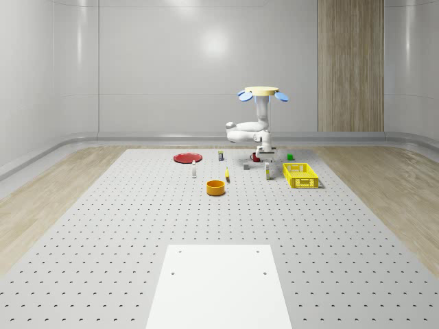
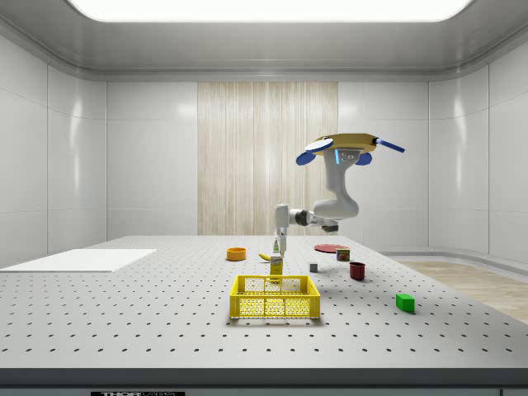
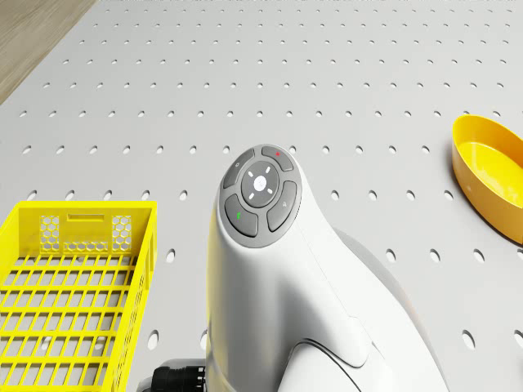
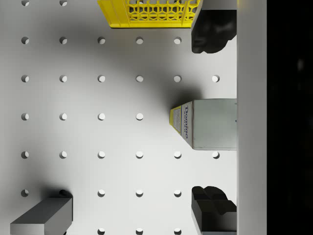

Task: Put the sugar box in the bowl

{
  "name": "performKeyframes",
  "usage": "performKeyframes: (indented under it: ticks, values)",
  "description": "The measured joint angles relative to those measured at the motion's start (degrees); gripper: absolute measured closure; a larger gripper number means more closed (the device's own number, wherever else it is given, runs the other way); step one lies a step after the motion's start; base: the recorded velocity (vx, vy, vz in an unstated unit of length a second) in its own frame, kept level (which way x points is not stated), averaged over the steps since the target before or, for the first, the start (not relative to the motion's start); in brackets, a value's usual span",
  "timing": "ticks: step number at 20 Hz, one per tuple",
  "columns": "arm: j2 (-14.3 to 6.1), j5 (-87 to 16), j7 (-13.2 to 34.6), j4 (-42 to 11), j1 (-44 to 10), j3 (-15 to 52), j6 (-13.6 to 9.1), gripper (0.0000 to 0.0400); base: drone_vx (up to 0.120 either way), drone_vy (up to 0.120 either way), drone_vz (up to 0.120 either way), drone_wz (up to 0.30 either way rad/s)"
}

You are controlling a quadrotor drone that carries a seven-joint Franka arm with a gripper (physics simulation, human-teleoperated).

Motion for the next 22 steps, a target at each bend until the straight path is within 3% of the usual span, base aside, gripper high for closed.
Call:
performKeyframes:
  ticks: [7, 20, 22]
  values:
    - [-1.13, 0.49, 0.24, 0.06, -0.28, 0.22, 1.05, 0.0000, 0.069, 0.000, 0.000, 0.000]
    - [-3.33, -4.80, 0.05, 1.37, -0.80, -5.83, 5.14, 0.0000, 0.000, 0.000, 0.000, 0.000]
    - [-3.50, -5.19, 0.06, 1.51, -0.89, -6.29, 5.47, 0.0118, 0.000, 0.000, 0.000, 0.000]
